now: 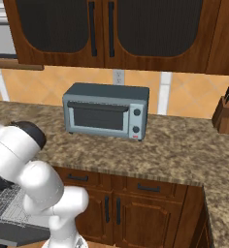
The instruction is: Pick up the cup and bowl from the counter, place them in the dishwasher, and close the dishwasher door.
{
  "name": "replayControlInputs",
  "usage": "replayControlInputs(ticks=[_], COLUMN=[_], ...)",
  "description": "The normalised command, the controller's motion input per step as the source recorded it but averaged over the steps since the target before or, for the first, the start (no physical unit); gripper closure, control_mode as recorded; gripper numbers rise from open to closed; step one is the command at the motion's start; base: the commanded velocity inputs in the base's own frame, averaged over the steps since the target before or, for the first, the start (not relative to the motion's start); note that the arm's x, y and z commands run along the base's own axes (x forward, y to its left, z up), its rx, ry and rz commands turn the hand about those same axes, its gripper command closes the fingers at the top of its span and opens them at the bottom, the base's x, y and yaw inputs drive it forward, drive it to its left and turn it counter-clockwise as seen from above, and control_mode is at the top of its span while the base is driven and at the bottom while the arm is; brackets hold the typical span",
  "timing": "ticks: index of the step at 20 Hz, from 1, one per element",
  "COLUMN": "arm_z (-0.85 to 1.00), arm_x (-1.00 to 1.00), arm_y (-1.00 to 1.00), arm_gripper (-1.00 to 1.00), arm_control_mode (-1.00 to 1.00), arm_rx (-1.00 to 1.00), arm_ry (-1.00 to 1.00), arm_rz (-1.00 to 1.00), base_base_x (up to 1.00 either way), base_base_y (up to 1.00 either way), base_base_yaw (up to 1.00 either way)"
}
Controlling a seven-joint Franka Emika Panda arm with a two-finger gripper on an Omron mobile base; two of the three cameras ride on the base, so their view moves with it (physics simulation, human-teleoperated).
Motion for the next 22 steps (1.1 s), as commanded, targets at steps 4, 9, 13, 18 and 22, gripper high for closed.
replayControlInputs(ticks=[4,9,13,18,22], arm_z=[-0.05,-0.57,-0.4,-0.2,-0.3], arm_x=[-0.23,0.0,0.0,0.0,0.0], arm_y=[0.47,0.07,0.08,0.15,0.28], arm_gripper=[1.0,1.0,1.0,1.0,1.0], arm_control_mode=[-1.0,-1.0,-1.0,-1.0,-1.0], arm_rx=[-0.3,-0.01,-0.01,-0.03,-0.04], arm_ry=[0.0,0.0,-0.11,-0.16,-0.09], arm_rz=[0.0,0.0,0.0,0.0,0.0], base_base_x=[0.0,0.0,0.0,0.0,0.0], base_base_y=[0.0,0.0,0.0,0.0,0.0], base_base_yaw=[0.0,0.0,0.0,0.0,0.0])
